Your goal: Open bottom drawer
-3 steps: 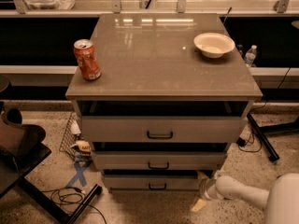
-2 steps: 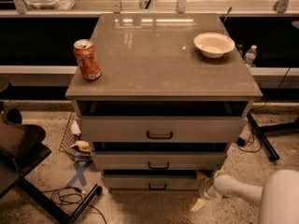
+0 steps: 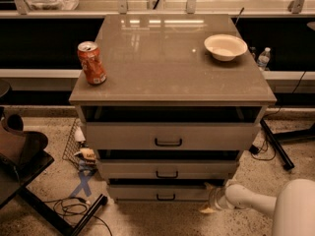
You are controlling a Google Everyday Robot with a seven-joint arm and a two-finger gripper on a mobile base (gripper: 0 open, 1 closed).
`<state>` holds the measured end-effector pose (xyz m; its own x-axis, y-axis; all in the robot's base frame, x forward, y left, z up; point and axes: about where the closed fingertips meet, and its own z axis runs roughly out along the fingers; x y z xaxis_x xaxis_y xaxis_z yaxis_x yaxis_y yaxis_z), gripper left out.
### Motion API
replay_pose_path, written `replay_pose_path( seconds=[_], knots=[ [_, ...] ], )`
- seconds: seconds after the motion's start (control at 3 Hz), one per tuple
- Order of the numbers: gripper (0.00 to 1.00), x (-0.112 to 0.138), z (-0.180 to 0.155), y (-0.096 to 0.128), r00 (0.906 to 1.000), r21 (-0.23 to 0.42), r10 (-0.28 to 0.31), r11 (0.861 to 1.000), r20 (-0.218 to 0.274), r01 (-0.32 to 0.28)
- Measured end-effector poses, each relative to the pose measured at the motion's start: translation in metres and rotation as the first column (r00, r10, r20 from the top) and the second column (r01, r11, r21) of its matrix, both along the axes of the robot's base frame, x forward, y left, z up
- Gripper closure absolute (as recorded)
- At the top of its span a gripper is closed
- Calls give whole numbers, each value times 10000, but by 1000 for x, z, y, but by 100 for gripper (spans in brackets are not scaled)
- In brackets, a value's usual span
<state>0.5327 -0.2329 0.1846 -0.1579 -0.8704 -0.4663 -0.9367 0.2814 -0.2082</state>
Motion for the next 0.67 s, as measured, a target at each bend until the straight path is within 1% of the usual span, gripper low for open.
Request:
replay_pose_path(
  seconds=[0.67],
  knots=[
    [85, -2, -2, 3, 10000, 30, 29, 10000, -39, -29]
  ],
)
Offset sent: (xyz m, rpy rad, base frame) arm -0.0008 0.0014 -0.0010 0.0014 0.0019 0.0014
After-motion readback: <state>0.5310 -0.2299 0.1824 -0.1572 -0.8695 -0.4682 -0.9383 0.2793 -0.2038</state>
